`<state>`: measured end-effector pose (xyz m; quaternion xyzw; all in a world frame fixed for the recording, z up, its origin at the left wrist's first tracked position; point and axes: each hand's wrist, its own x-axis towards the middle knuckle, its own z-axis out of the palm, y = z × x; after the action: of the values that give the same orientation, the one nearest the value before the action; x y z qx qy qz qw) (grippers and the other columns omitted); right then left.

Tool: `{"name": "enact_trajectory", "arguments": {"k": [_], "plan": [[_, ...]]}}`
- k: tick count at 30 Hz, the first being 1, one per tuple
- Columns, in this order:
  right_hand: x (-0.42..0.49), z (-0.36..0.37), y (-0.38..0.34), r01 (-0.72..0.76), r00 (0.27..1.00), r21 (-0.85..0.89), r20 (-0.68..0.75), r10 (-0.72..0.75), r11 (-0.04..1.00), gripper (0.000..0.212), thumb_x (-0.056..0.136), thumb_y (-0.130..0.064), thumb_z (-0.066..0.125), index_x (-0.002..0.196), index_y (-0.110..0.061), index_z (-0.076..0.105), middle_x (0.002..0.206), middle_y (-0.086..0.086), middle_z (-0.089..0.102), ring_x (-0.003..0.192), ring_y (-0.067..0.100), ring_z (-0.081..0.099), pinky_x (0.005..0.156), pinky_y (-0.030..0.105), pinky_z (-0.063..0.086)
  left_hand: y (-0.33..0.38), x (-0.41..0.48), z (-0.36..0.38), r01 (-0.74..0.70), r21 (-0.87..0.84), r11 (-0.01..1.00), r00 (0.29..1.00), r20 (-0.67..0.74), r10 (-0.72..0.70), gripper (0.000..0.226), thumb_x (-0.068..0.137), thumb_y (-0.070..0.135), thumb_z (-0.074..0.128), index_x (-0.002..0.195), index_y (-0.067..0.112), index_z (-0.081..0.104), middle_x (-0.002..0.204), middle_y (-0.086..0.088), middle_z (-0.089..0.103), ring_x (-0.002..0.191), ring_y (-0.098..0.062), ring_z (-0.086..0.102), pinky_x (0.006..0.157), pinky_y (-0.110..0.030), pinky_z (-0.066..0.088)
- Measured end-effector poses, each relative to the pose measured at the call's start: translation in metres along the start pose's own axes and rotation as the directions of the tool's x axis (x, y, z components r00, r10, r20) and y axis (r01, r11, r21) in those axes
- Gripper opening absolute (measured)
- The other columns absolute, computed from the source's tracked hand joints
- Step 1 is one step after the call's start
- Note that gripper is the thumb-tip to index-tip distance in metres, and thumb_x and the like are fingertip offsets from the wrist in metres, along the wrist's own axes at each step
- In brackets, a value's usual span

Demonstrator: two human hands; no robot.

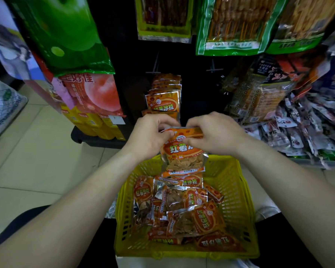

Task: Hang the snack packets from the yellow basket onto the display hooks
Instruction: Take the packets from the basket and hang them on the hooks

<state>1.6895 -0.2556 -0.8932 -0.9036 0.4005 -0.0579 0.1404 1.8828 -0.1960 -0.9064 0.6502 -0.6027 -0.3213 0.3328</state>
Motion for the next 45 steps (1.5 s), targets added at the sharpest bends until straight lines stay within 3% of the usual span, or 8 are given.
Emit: {"name": "enact_trajectory", "arguments": {"k": [4,11,20,25,28,31,40,45], "plan": [[0.004,0.012,-0.019,-0.037,0.998,-0.029,-0.051,0.035,0.999,0.026,0.094,-0.052,0.056,0.114,-0.038,0.063,0.103,-0.005,0.071,0.104,0.023,0.063,0.075,0.034,0.047,-0.005,-0.004,-0.004,-0.029,-0.006,1.0,0.999,-0.039,0.028,0.022,0.089,0.006,0.071,0.098,0.026,0.07,0.09,0.009,0.075,0.087,0.001,0.069,0.077,-0.019,0.056],[0.044,0.0,-0.017,-0.145,0.974,-0.018,-0.181,0.139,0.989,0.023,0.094,-0.049,0.058,0.11,-0.034,0.065,0.106,-0.001,0.071,0.105,0.031,0.064,0.077,0.038,0.047,-0.042,-0.012,-0.036,0.029,0.023,0.999,0.974,-0.225,-0.023,0.027,0.088,0.014,0.073,0.11,0.027,0.065,0.1,0.014,0.068,0.093,-0.006,0.067,0.082,-0.026,0.055],[0.125,0.046,-0.001,-0.123,0.992,-0.068,-0.038,0.12,0.99,0.031,0.095,-0.046,0.058,0.123,-0.031,0.062,0.122,0.002,0.066,0.107,0.025,0.063,0.08,0.037,0.053,-0.142,-0.016,-0.019,0.364,0.096,0.927,0.931,-0.06,-0.359,0.027,0.079,0.029,0.072,0.105,0.023,0.065,0.09,0.003,0.07,0.091,-0.022,0.07,0.09,-0.042,0.055],[0.165,0.087,0.02,-0.166,0.986,-0.07,-0.003,0.167,0.984,0.035,0.095,-0.046,0.06,0.125,-0.03,0.062,0.122,0.004,0.066,0.106,0.026,0.064,0.083,0.038,0.054,-0.161,0.029,0.029,0.409,0.073,0.91,0.91,0.049,-0.412,0.022,0.091,0.015,0.066,0.112,0.014,0.069,0.082,0.009,0.063,0.097,-0.025,0.067,0.091,-0.038,0.053],[0.184,0.114,0.034,-0.159,0.986,-0.028,0.045,0.16,0.987,0.036,0.093,-0.048,0.06,0.125,-0.031,0.062,0.123,0.004,0.065,0.108,0.026,0.063,0.082,0.037,0.053,-0.178,0.06,0.059,0.427,0.087,0.9,0.891,0.126,-0.436,0.028,0.092,0.017,0.065,0.121,0.018,0.067,0.111,-0.007,0.07,0.104,-0.027,0.066,0.095,-0.041,0.053],[0.202,0.135,0.046,-0.139,0.989,0.005,0.06,0.139,0.99,0.035,0.093,-0.049,0.06,0.123,-0.031,0.063,0.12,0.005,0.066,0.106,0.027,0.063,0.074,0.032,0.049,-0.195,0.082,0.077,0.43,0.138,0.892,0.881,0.152,-0.448,0.043,0.093,0.028,0.064,0.134,0.036,0.056,0.13,0.0,0.062,0.102,-0.022,0.066,0.09,-0.037,0.056],[0.197,0.163,0.06,-0.054,0.998,0.02,-0.013,0.054,0.998,0.047,0.09,-0.059,0.058,0.127,-0.031,0.062,0.12,0.003,0.069,0.113,0.029,0.062,0.101,0.042,0.044,-0.22,0.092,0.094,0.445,0.247,0.861,0.873,0.094,-0.478,0.038,0.095,0.035,0.057,0.13,0.049,0.054,0.127,0.0,0.066,0.098,-0.026,0.068,0.084,-0.042,0.059],[0.173,0.168,0.053,-0.05,0.999,-0.132,0.003,0.051,0.99,0.048,0.086,-0.056,0.065,0.124,-0.028,0.063,0.121,0.001,0.068,0.114,0.026,0.061,0.103,0.042,0.038,-0.214,0.085,0.087,0.461,0.306,0.833,0.852,0.108,-0.512,0.036,0.095,0.034,0.058,0.129,0.042,0.059,0.118,-0.004,0.069,0.096,-0.026,0.068,0.086,-0.036,0.056]]}}
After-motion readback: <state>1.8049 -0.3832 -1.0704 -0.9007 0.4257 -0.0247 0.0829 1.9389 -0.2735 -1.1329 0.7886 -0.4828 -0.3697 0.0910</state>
